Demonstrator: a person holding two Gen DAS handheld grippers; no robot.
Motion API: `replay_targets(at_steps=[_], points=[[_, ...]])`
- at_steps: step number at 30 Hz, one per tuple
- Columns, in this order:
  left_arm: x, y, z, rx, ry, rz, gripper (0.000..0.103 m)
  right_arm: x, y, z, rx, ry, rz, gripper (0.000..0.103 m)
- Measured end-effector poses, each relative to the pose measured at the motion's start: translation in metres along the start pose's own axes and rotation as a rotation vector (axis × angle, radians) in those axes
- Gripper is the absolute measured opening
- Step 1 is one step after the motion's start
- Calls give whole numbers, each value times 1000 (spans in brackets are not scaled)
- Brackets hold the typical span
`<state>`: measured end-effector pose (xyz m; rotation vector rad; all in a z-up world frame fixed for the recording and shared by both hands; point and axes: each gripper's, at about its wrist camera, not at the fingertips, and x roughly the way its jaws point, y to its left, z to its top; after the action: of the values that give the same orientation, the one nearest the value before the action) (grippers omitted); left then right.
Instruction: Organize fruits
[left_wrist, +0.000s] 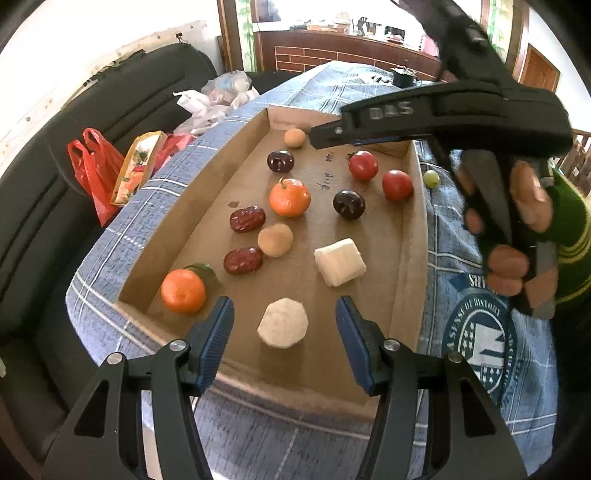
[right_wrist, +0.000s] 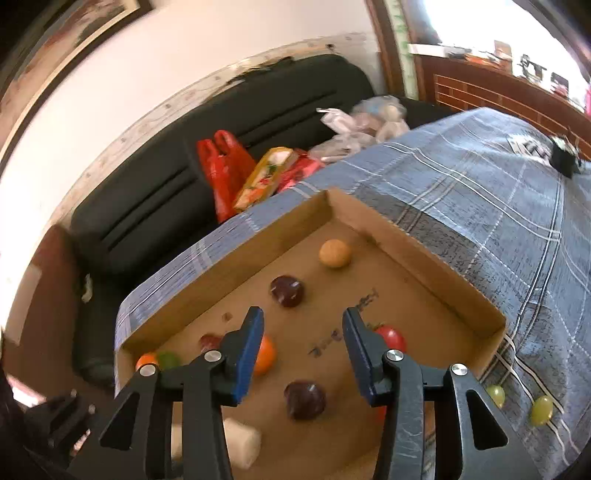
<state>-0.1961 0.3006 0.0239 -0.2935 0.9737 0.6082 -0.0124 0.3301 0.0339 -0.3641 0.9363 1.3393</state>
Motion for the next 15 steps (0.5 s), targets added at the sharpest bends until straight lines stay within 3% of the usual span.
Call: replay_targets(at_steps=[6,15], points=[[-19,4,-13,7,-34,34,56,-29,15,-13,-88,5,26,64],[-41,1,-31,19,-65,65,56,-67,38,-40,-246,28,16,74]])
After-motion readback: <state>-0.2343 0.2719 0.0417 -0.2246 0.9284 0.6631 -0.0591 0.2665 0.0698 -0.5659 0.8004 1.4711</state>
